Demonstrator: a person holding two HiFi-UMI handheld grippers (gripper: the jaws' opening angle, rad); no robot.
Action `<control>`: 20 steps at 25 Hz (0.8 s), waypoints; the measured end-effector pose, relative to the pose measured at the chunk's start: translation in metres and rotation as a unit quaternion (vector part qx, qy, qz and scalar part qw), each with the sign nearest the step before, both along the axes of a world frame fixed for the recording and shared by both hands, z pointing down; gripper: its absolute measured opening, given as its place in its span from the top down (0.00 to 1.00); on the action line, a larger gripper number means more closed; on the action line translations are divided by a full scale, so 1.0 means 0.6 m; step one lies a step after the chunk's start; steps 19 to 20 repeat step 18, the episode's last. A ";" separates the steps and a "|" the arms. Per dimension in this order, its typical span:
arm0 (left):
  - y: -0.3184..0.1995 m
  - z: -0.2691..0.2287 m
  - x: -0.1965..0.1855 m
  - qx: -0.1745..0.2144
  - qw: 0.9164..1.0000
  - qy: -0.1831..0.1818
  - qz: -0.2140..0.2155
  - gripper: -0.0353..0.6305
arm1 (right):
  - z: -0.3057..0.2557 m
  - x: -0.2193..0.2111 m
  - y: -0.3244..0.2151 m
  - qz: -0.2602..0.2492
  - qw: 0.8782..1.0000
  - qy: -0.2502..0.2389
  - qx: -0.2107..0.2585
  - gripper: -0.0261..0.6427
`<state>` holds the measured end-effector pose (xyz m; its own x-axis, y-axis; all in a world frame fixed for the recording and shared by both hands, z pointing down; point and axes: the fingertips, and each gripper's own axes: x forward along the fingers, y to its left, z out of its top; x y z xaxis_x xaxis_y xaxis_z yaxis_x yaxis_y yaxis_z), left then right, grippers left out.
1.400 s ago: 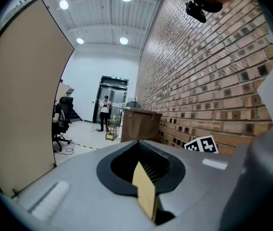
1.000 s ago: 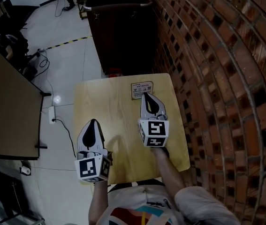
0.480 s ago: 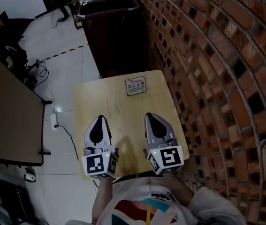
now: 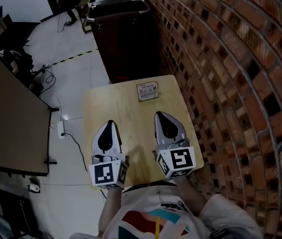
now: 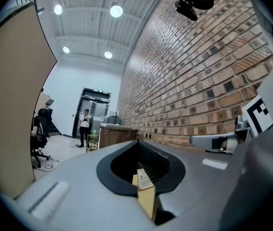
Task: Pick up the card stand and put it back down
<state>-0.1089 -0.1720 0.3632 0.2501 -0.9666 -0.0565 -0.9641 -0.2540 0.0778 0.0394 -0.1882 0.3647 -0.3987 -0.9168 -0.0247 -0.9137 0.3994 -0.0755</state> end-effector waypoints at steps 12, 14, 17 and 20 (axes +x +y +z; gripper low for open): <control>0.004 0.011 -0.041 -0.006 0.999 0.016 -0.027 0.94 | 0.013 -0.012 0.004 -0.003 1.000 0.011 -0.007 0.96; 0.003 0.012 -0.041 -0.006 0.999 0.018 -0.026 0.94 | 0.013 -0.009 0.003 0.000 1.000 0.012 -0.006 0.96; 0.000 0.009 -0.039 -0.003 0.999 0.024 -0.027 0.94 | 0.010 -0.007 0.001 0.002 1.000 0.015 -0.003 0.96; -0.001 0.007 -0.039 -0.002 0.999 0.026 -0.028 0.94 | 0.009 -0.006 0.001 0.003 1.000 0.015 -0.002 0.96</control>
